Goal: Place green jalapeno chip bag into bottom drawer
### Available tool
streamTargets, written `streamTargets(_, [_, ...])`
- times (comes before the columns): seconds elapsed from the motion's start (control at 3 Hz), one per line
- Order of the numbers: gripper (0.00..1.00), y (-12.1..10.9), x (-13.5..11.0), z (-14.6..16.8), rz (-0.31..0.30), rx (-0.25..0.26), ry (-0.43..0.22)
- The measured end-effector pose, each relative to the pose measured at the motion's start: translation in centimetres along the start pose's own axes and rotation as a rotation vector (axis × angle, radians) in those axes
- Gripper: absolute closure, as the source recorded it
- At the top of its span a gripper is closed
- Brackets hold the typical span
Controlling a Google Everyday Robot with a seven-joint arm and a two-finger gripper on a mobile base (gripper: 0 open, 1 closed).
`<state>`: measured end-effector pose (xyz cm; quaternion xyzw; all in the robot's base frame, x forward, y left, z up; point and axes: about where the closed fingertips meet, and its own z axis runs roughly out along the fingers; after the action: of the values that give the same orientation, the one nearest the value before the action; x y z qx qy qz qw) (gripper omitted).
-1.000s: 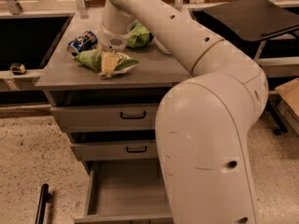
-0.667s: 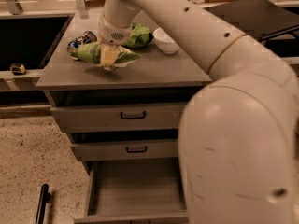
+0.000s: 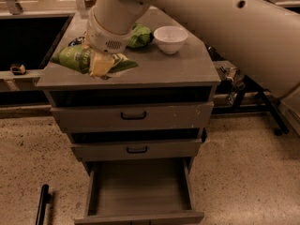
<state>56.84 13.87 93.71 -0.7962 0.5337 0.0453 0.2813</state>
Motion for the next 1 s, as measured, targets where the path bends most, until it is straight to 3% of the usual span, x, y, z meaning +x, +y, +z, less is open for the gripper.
streamTargets(0.33, [1.0, 5.5, 2.2, 3.6, 0.138, -0.108, 0.066])
streamTargets(0.67, [1.0, 9.4, 4.8, 6.6, 0.367, -0.196, 0.104])
streamTargets(1.0, [1.0, 9.4, 4.8, 6.6, 0.367, -0.196, 0.104])
